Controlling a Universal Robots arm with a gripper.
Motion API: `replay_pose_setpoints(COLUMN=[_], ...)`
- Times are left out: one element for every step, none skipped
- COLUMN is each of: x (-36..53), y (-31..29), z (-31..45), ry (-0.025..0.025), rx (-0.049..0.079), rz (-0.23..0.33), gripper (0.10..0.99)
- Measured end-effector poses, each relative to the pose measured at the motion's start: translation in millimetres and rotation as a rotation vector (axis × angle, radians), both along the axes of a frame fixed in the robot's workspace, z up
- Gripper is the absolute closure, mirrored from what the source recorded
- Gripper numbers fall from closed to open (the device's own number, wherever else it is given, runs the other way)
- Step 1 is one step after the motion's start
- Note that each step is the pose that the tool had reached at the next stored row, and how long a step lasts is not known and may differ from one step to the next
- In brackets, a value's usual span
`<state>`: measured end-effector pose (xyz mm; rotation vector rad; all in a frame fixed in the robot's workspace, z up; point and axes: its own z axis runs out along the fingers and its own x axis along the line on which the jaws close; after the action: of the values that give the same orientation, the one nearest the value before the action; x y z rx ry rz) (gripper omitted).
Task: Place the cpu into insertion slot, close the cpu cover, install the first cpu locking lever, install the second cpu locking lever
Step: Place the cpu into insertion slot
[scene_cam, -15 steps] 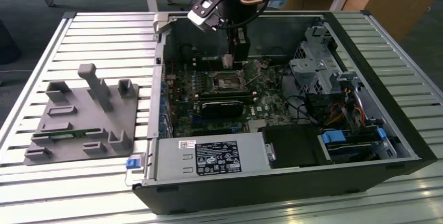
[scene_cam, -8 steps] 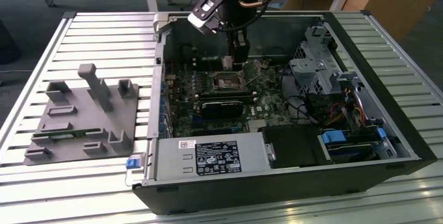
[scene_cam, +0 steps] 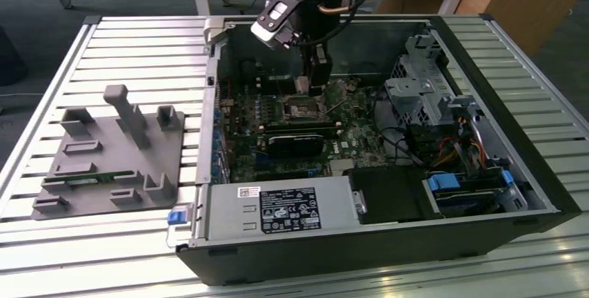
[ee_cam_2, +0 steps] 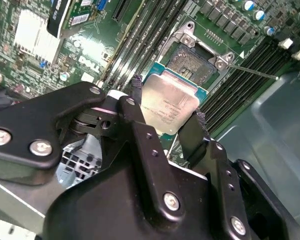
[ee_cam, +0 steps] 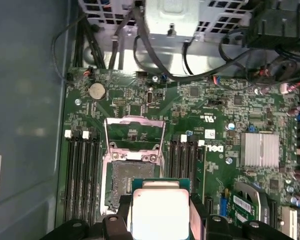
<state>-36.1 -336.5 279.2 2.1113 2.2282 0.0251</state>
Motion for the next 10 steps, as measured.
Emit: replay_pose_setpoints(x=[0.0, 0.0, 0.0, 0.0, 0.0, 0.0, 0.0, 0.0, 0.0, 0.0], y=[0.1, 0.2, 0.2, 0.4, 0.6, 0.8, 1.0, 1.0, 1.0, 1.1], z=[-0.8, -1.4, -2.7, -3.5, -4.3, -5.1, -5.7, -6.0, -6.2, -6.7], ry=[-0.0001, -0.0001, 0.0000, 0.0000, 0.0000, 0.0000, -0.0001, 0.0001, 0.0001, 0.0000], rx=[0.000, 0.000, 0.000, 0.000, 0.000, -0.001, -0.001, -0.003, -0.004, -0.005], rz=[0.015, 0.025, 0.028, 0.028, 0.028, 0.028, 0.028, 0.028, 0.028, 0.028], gripper=[0.545, 0.545, 0.545, 0.545, 0.545, 0.545, 0.545, 0.545, 0.545, 0.545])
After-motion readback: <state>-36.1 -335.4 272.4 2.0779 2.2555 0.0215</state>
